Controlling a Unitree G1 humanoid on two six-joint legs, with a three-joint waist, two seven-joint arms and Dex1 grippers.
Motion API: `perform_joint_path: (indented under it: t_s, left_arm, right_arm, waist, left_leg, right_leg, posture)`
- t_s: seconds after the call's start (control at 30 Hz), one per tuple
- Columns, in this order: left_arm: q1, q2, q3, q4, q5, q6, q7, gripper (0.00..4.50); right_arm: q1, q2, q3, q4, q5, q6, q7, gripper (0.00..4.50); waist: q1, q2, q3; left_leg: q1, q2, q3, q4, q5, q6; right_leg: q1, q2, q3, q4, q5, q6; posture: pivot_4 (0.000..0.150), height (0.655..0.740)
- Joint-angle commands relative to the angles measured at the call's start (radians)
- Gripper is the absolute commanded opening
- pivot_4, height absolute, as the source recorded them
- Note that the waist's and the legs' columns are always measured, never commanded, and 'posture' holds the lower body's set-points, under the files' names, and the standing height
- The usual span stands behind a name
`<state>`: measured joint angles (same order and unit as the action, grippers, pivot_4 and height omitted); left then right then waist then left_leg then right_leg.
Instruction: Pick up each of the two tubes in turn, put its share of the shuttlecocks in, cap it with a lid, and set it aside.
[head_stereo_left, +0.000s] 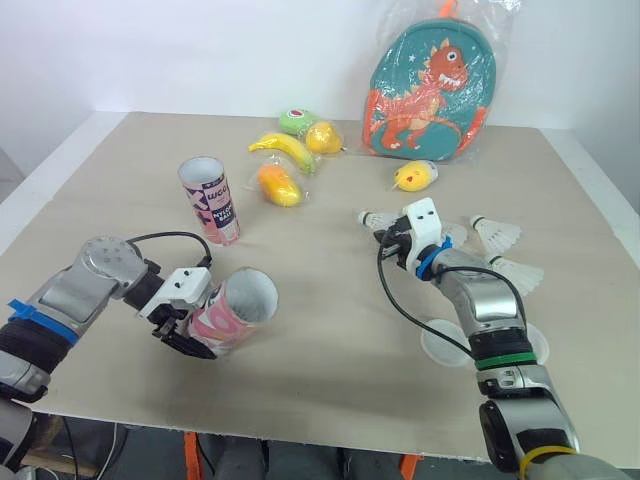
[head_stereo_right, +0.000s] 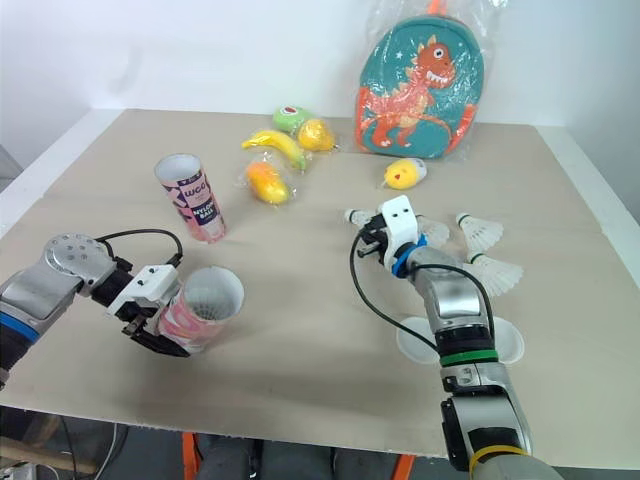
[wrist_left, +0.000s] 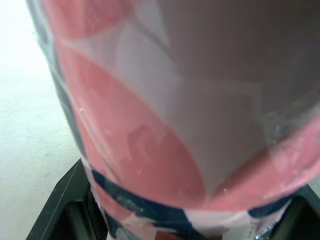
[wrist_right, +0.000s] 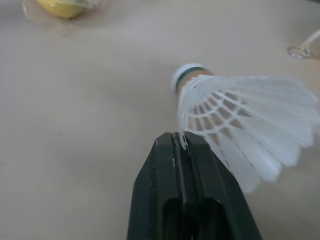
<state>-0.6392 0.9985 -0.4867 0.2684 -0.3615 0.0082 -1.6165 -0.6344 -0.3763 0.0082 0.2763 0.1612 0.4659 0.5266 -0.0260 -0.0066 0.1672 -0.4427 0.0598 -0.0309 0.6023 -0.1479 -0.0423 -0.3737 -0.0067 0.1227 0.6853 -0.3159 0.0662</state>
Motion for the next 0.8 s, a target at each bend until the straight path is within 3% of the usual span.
perform_joint_path:
  t_s: [0.03, 0.23, 0.37, 0.53, 0.8]
  left_arm:
    - [0.030, -0.017, 0.003, -0.026, 0.017, 0.009, 0.002, 3.04]
    - [0.028, -0.022, 0.000, -0.031, 0.021, 0.018, 0.002, 3.04]
    - [0.020, -0.022, -0.008, -0.025, 0.015, 0.023, 0.002, 3.04]
    - [0.007, -0.026, -0.023, -0.008, 0.002, 0.040, 0.002, 3.04]
    - [-0.010, -0.033, -0.037, 0.018, 0.002, 0.039, 0.002, 3.04]
  right_arm:
    - [0.024, -0.032, 0.003, -0.170, 0.036, 0.027, 0.062, 0.02]
    - [0.106, -0.178, -0.014, -0.601, 0.273, 0.090, 0.354, 0.02]
    - [0.104, -0.282, -0.010, -0.754, 0.380, 0.121, 0.478, 0.02]
    - [0.027, -0.358, 0.129, -0.807, 0.356, 0.109, 0.593, 0.02]
    - [-0.135, -0.302, 0.311, -0.706, 0.244, 0.033, 0.672, 0.02]
  waist:
    - [0.001, 0.000, 0.000]
    - [0.005, 0.001, 0.001]
    - [0.004, 0.000, 0.000]
    - [0.002, 0.000, 0.000]
    - [0.007, 0.000, 0.000]
  left_leg:
    - [0.000, 0.000, 0.000, 0.000, 0.000, 0.000]
    - [-0.001, 0.000, 0.000, -0.001, 0.000, 0.000]
    - [0.000, 0.000, 0.000, -0.001, -0.001, 0.000]
    - [0.001, 0.001, 0.000, 0.000, 0.000, 0.000]
    - [0.000, 0.001, 0.000, 0.000, 0.000, 0.000]
  right_leg:
    - [0.000, 0.000, 0.000, 0.000, 0.000, 0.000]
    - [0.000, 0.000, 0.000, 0.000, -0.001, -0.001]
    - [0.001, 0.000, -0.001, 0.000, -0.001, -0.001]
    - [0.000, 0.000, 0.000, 0.000, -0.002, 0.001]
    - [0.000, 0.000, -0.001, 0.000, -0.003, 0.003]
  posture:
    - [0.150, 0.7400]
    - [0.150, 0.7400]
    - [0.150, 0.7400]
    - [0.150, 0.7400]
    - [0.150, 0.7400]
